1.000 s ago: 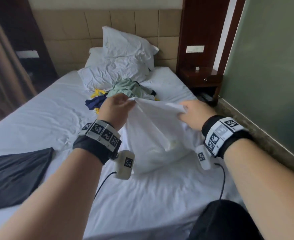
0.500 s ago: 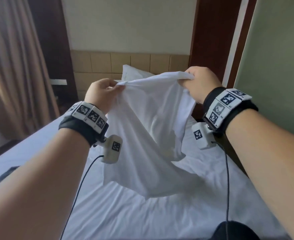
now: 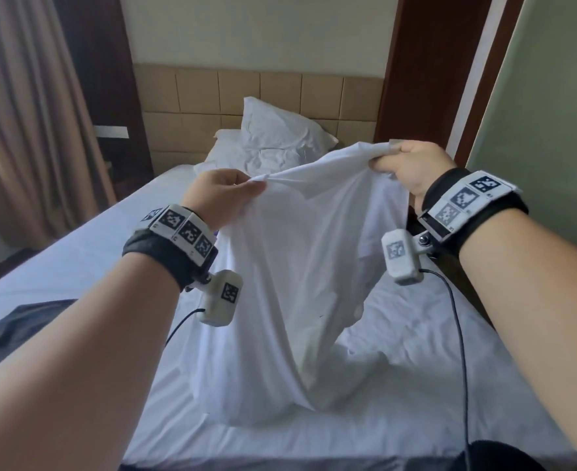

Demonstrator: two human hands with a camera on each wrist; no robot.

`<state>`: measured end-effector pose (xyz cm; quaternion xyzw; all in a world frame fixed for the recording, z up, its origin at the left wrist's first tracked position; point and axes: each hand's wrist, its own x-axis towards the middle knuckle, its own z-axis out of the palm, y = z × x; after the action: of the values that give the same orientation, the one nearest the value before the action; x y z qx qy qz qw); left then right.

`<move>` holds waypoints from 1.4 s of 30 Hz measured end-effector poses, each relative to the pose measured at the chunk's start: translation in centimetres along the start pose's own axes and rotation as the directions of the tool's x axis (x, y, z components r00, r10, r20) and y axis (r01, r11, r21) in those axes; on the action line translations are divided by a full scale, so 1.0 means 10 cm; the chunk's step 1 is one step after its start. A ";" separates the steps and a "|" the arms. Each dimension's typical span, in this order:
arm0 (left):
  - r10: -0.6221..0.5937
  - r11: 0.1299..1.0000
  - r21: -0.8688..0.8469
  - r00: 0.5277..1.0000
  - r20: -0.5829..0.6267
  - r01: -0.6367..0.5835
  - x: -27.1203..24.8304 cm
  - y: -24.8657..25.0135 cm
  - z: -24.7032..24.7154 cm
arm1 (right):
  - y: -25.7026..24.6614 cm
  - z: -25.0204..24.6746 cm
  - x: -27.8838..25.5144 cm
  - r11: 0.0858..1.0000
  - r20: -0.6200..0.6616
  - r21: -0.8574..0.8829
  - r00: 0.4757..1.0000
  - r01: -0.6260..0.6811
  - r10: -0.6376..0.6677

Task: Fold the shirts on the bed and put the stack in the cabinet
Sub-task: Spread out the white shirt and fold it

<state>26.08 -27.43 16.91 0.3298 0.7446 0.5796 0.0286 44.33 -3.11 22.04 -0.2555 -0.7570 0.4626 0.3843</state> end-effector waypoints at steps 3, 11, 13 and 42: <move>-0.075 0.997 0.008 0.997 0.037 0.074 0.14 -0.29 0.12 | 0.18 0.12 0.07 0.995 0.028 0.016 0.995 -0.099 0.099; -0.086 0.979 0.154 0.954 -0.288 0.134 0.31 -1.11 -0.08 | 0.28 1.53 0.50 0.972 0.243 0.151 0.960 -0.180 0.140; -0.184 0.928 0.241 0.914 -0.362 0.283 0.19 -1.46 -0.19 | 0.40 1.94 0.37 0.994 0.412 -0.094 0.907 -0.055 0.089; -0.467 0.739 0.628 0.857 0.218 0.244 -0.41 -1.83 0.00 | 1.98 0.79 -0.54 0.679 0.016 -0.613 0.854 -0.403 0.521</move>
<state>20.89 -31.63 -0.66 0.2719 0.9160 0.2373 0.1753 41.59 -2.39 0.20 -0.4998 -0.8051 0.3085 0.0820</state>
